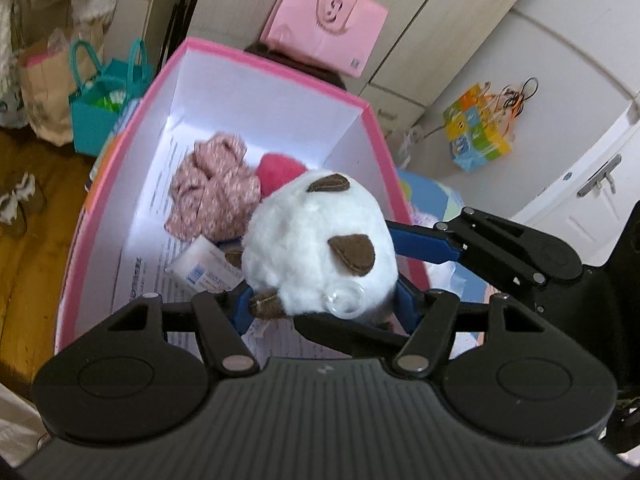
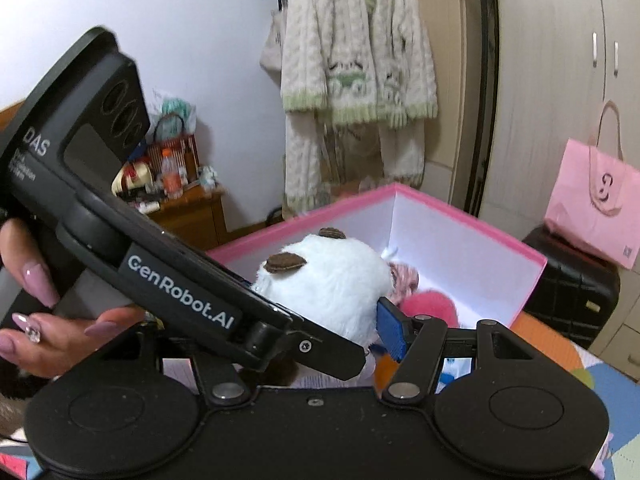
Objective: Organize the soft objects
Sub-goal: 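Open the left gripper to drop the panda plush into the box, then move the left gripper toward the white mesh puff while the right gripper approaches the green sponge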
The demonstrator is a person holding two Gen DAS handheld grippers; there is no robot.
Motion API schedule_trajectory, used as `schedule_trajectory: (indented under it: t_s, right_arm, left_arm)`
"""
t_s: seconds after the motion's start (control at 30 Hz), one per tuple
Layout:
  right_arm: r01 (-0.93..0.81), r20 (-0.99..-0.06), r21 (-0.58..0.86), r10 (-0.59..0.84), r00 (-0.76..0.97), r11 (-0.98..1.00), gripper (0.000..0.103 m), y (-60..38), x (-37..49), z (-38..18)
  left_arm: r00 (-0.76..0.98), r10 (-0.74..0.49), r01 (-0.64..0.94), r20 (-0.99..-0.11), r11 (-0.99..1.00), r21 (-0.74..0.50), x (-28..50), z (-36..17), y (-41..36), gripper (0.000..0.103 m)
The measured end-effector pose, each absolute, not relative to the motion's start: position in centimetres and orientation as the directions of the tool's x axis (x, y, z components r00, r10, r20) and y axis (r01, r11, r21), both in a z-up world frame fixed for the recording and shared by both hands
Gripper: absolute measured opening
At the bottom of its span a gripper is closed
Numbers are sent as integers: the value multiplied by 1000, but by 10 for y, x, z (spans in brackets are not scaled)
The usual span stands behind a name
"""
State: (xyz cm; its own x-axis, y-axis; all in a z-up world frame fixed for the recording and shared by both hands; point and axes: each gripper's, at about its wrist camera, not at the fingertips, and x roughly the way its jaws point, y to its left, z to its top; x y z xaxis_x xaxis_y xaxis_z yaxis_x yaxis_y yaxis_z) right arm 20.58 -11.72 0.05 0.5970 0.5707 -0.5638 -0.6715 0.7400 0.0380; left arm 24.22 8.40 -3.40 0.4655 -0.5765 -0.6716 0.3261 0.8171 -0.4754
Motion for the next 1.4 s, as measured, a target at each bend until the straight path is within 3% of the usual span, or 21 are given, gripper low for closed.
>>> schedule_trajectory:
  t_s: [0.17,0.47,0.87,1.33,1.4]
  right_arm:
    - [-658,-605,11,528,595,753,67,-115,211,-5]
    - [-680,-675,-73,466,573,729,70,-110,197,-7]
    - [-660,-654,-73,463,598,748,70,-129,160,24]
    - [-648,-599,-145,455,659,748,70,-156,102,55]
    - [-642,-590,-154,451,670,751,70,-163,95,58]
  left_arm:
    - [449,-563,326,-694,826,-460,251,-40,78,65]
    - [482,-480,375,-733,869,-322,227,-24,80,68]
    - [574,-432,455,-696,875,-168,167,29,80,69]
    - [590,-458,537,-665,838,-101,109,64,56,69]
    - [593,-464,547,-658,832,-93,102,68,51,73]
